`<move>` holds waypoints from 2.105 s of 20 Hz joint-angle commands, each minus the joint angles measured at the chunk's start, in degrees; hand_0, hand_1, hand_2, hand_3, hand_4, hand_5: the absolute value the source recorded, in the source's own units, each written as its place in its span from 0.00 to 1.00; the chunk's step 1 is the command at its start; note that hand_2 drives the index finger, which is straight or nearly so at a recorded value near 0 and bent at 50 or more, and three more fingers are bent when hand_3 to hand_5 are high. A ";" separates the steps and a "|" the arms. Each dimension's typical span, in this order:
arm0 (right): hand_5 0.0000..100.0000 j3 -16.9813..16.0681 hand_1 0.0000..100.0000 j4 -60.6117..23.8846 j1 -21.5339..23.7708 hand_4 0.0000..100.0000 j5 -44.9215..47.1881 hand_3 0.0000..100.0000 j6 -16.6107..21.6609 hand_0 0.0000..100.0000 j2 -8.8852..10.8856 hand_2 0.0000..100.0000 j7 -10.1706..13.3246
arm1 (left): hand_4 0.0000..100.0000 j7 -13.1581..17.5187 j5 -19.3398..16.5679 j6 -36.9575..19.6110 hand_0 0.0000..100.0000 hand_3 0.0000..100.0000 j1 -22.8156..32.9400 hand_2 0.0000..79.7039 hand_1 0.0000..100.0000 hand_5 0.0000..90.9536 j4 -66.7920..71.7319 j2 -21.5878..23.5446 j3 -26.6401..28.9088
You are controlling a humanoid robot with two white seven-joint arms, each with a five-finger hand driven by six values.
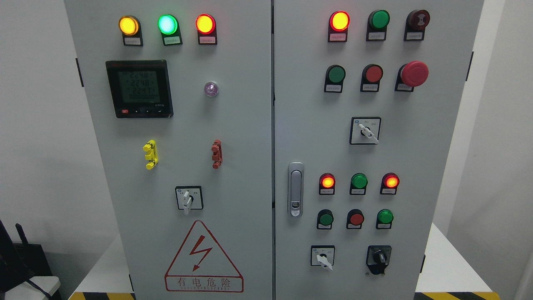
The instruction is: Turn on light switch 1
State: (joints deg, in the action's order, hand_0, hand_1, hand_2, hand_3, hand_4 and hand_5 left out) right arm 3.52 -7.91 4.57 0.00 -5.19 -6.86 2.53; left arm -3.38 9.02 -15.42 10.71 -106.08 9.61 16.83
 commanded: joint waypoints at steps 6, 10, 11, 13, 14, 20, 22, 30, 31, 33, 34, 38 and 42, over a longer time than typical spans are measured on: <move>0.00 0.00 0.39 0.00 0.00 0.00 0.97 0.00 0.01 0.12 0.00 0.00 0.02 | 0.80 -8.38 -4.71 6.98 0.03 0.74 -4.38 0.63 0.49 0.82 -4.75 -2.57 -18.05; 0.00 0.00 0.39 0.00 0.00 0.00 0.97 0.00 0.01 0.12 0.00 0.00 0.02 | 0.82 -12.78 -6.29 10.75 0.02 0.76 -6.31 0.65 0.51 0.84 -4.92 -5.04 -20.87; 0.00 0.00 0.39 0.00 0.00 0.00 0.97 0.00 0.01 0.12 0.00 0.00 0.02 | 0.82 -14.01 -6.99 11.89 0.02 0.77 -7.19 0.66 0.52 0.85 -4.92 -6.00 -21.48; 0.00 0.00 0.39 0.00 0.00 0.00 0.97 0.00 0.01 0.12 0.00 0.00 0.02 | 0.83 -15.24 -8.57 14.18 0.02 0.78 -8.42 0.67 0.54 0.87 -4.92 -8.28 -22.79; 0.00 0.00 0.39 0.00 0.00 0.00 1.05 0.00 0.01 0.12 0.00 0.00 0.02 | 0.83 -15.77 -9.45 15.06 0.02 0.78 -8.95 0.68 0.55 0.88 -4.92 -8.90 -23.33; 0.00 0.00 0.39 0.00 0.08 0.00 0.97 0.00 0.01 0.12 0.00 0.00 0.02 | 0.85 -18.85 -17.18 20.15 0.00 0.80 -12.11 0.70 0.61 0.91 -4.84 -13.21 -25.70; 0.00 0.00 0.39 0.00 0.00 0.00 1.05 0.00 0.01 0.12 0.00 0.00 0.02 | 0.85 -20.69 -18.85 21.65 0.00 0.80 -13.08 0.71 0.63 0.92 -4.75 -13.56 -25.97; 0.00 0.00 0.39 0.00 0.00 0.00 1.05 0.00 0.01 0.12 0.00 0.00 0.02 | 0.86 -21.40 -19.04 24.12 0.03 0.80 -15.98 0.72 0.65 0.93 -4.66 -14.62 -25.44; 0.00 0.00 0.39 0.00 0.08 0.00 1.05 0.00 0.01 0.12 0.00 0.00 0.02 | 0.86 -21.84 -19.04 24.64 0.03 0.80 -16.59 0.72 0.65 0.93 -4.57 -14.88 -25.44; 0.00 0.00 0.39 0.00 0.00 0.00 1.05 0.00 0.01 0.12 0.00 0.00 0.02 | 0.86 -22.54 -19.12 26.40 0.04 0.80 -17.65 0.72 0.65 0.93 -4.57 -15.15 -25.44; 0.00 0.00 0.39 0.00 0.00 0.00 1.05 0.00 0.01 0.12 0.00 0.00 0.02 | 0.87 -22.89 -19.12 27.28 0.05 0.79 -18.09 0.72 0.65 0.93 -4.57 -15.24 -25.44; 0.00 0.00 0.39 0.00 0.00 0.00 0.97 0.00 0.01 0.12 0.00 0.00 0.02 | 0.86 -24.39 -19.12 29.47 0.06 0.79 -20.81 0.72 0.65 0.93 -4.05 -15.24 -25.44; 0.00 0.00 0.39 0.00 0.00 0.00 1.05 0.00 0.01 0.12 0.00 0.00 0.02 | 0.86 -25.27 -19.21 30.71 0.07 0.78 -23.27 0.72 0.65 0.93 -3.35 -15.50 -25.44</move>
State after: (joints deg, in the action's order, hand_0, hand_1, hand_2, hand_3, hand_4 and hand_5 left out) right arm 3.52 -7.91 4.58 0.00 -5.19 -6.86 2.53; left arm -27.90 -9.97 14.43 -9.22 -110.29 -4.24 -7.71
